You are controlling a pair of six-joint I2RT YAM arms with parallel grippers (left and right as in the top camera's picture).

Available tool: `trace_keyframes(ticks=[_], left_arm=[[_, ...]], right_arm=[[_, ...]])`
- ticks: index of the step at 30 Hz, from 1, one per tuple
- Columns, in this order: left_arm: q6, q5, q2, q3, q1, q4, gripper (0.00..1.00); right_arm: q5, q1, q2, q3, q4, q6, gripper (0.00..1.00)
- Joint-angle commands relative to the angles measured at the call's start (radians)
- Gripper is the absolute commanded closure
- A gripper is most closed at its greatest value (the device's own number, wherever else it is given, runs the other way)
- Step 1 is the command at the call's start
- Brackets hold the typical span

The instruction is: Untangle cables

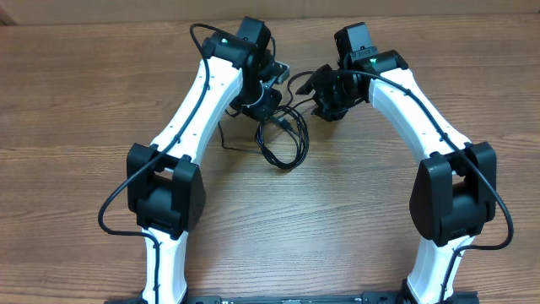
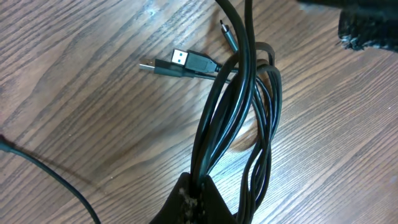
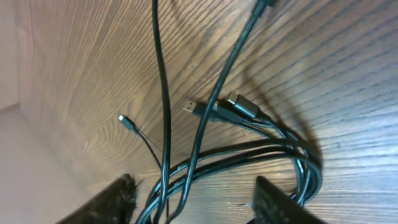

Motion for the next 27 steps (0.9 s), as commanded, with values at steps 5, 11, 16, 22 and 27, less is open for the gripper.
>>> trace_keyframes(ticks=[5, 11, 16, 22, 27], left_arm=[[0.010, -0.140, -0.048, 0.017, -0.041, -0.006, 0.96], [0.007, -0.144, -0.048, 0.017, -0.053, -0.014, 0.96], [0.007, -0.144, -0.048, 0.017, -0.053, -0.014, 0.96], [0.006, -0.143, -0.048, 0.017, -0.053, -0.014, 0.96], [0.007, -0.091, -0.048, 0.017, -0.054, -0.014, 0.96]], right_arm=[[0.021, 0.017, -0.021, 0.017, 0.002, 0.053, 0.33], [0.024, 0.018, 0.039, 0.000, 0.010, 0.122, 0.37], [0.014, 0.018, 0.089, 0.000, 0.075, 0.118, 0.42], [0.006, 0.023, 0.124, 0.000, 0.104, 0.118, 0.43], [-0.024, 0.037, 0.140, 0.000, 0.194, 0.119, 0.44]])
